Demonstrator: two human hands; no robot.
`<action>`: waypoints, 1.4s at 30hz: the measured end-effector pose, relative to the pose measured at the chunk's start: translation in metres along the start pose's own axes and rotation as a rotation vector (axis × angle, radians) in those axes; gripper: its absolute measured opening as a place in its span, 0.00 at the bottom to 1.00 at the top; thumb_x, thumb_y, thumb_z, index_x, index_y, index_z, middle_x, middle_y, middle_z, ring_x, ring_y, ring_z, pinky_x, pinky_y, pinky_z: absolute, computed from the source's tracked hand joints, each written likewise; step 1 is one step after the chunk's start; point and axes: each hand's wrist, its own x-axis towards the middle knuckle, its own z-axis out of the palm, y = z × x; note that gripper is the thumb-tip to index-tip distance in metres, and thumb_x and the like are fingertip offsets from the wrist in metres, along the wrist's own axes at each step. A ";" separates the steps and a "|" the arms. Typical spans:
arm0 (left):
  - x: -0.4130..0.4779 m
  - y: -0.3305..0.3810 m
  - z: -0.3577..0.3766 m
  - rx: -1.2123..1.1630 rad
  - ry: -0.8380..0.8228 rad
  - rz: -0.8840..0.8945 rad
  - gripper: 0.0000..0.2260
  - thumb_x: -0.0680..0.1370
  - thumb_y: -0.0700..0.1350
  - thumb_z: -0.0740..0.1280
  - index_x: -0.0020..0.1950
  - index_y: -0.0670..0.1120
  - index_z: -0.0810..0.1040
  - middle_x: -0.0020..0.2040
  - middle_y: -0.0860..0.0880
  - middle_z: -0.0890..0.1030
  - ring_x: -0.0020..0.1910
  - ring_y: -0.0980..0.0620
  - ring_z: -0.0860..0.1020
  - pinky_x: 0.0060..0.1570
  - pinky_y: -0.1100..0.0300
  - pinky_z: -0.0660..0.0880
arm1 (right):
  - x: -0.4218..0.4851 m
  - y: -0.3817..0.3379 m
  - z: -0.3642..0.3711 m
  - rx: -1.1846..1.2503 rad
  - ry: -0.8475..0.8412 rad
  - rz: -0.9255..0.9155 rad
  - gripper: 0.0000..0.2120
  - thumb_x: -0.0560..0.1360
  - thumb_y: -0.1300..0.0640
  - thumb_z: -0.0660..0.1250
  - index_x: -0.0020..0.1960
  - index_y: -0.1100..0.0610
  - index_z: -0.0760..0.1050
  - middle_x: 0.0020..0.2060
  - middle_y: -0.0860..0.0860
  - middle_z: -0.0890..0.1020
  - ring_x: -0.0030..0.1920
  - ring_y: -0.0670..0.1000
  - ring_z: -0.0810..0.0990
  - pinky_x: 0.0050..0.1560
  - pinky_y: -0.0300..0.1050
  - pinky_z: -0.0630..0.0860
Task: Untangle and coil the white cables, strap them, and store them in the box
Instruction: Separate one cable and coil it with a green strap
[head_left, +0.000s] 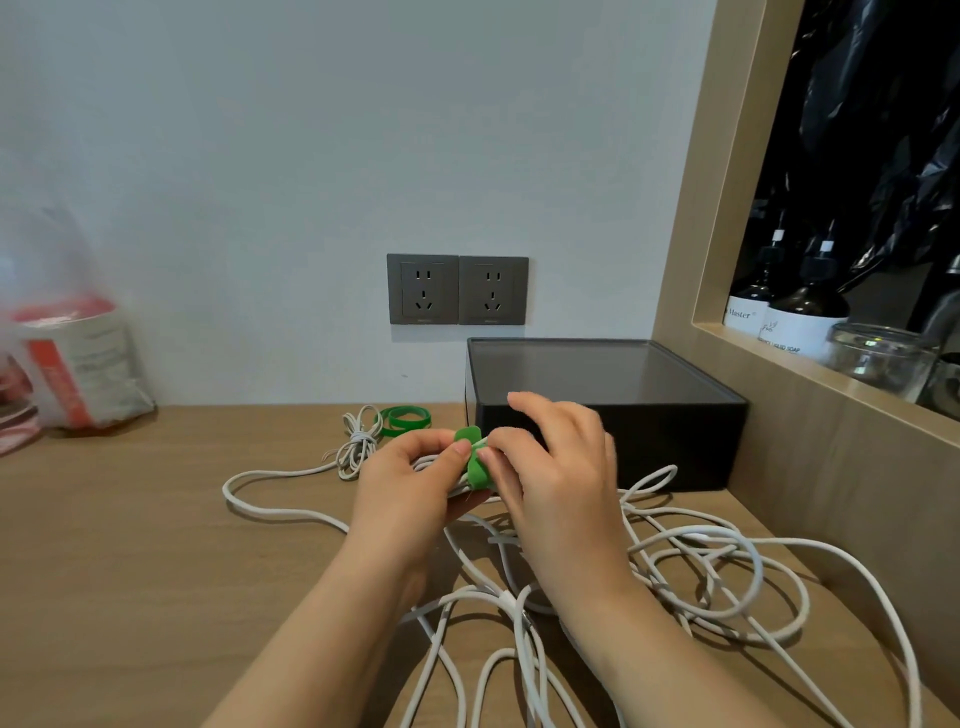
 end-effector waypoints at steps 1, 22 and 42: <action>0.001 0.000 0.000 0.004 -0.004 0.000 0.03 0.76 0.38 0.66 0.47 0.42 0.79 0.50 0.40 0.81 0.49 0.45 0.82 0.41 0.54 0.80 | 0.001 -0.002 -0.002 -0.035 -0.017 0.007 0.07 0.70 0.54 0.67 0.42 0.56 0.80 0.45 0.55 0.81 0.48 0.52 0.73 0.41 0.44 0.74; -0.005 0.008 0.000 0.291 0.048 0.205 0.05 0.76 0.38 0.68 0.43 0.48 0.78 0.46 0.46 0.81 0.45 0.49 0.81 0.44 0.54 0.80 | -0.001 0.000 -0.004 0.250 -0.242 0.091 0.05 0.72 0.57 0.69 0.48 0.53 0.80 0.45 0.47 0.77 0.44 0.41 0.72 0.40 0.28 0.67; -0.006 0.006 0.003 0.233 0.037 0.230 0.07 0.77 0.36 0.66 0.42 0.46 0.76 0.42 0.48 0.79 0.44 0.47 0.80 0.47 0.50 0.80 | -0.002 -0.005 0.005 0.351 -0.211 0.115 0.10 0.75 0.52 0.56 0.49 0.52 0.75 0.41 0.47 0.76 0.42 0.45 0.73 0.38 0.33 0.70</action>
